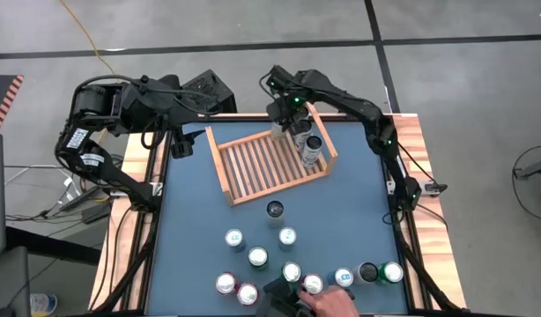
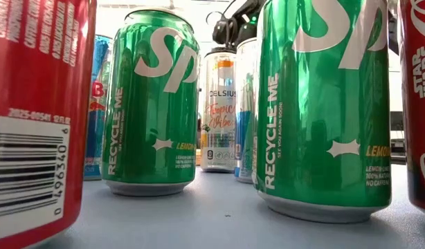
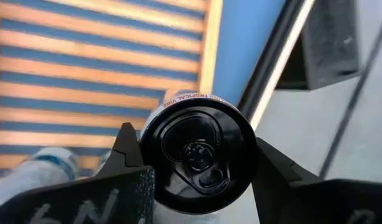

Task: Place canned beverage on shelf
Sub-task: Put the white-yellow soda can on the shelf

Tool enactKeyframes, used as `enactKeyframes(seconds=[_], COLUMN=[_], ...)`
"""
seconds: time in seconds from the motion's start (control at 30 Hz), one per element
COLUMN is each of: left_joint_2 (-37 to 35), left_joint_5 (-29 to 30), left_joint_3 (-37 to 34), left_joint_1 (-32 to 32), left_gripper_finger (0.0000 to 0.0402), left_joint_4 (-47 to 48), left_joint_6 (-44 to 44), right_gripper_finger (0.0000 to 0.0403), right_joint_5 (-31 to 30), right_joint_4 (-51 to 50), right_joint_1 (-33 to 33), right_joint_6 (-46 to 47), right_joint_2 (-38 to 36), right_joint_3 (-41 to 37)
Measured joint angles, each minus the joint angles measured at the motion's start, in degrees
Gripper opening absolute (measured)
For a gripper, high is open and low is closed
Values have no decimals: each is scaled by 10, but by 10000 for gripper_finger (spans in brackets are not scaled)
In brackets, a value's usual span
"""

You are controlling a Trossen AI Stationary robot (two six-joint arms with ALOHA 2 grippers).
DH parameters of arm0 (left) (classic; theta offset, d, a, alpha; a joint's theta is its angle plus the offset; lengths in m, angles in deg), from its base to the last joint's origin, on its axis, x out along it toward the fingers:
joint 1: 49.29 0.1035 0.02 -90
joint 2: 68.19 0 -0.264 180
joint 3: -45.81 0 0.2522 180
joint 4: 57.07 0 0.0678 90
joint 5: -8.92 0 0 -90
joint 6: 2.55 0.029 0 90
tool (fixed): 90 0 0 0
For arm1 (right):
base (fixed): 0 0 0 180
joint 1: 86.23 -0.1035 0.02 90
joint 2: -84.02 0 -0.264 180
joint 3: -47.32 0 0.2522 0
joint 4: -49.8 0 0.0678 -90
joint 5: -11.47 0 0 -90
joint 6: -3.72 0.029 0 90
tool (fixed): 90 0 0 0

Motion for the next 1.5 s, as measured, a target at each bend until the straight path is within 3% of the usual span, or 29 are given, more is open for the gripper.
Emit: enactKeyframes(seconds=[1.5], left_joint_2=[0], left_joint_5=[2], left_joint_3=[0], left_joint_1=[0], left_gripper_finger=[318], left_joint_4=[0], left_joint_6=[-2], right_gripper_finger=[139], right_joint_5=[18], right_joint_4=[-5], right_joint_1=[20], right_joint_6=[84], right_joint_2=[41], right_joint_3=[1])
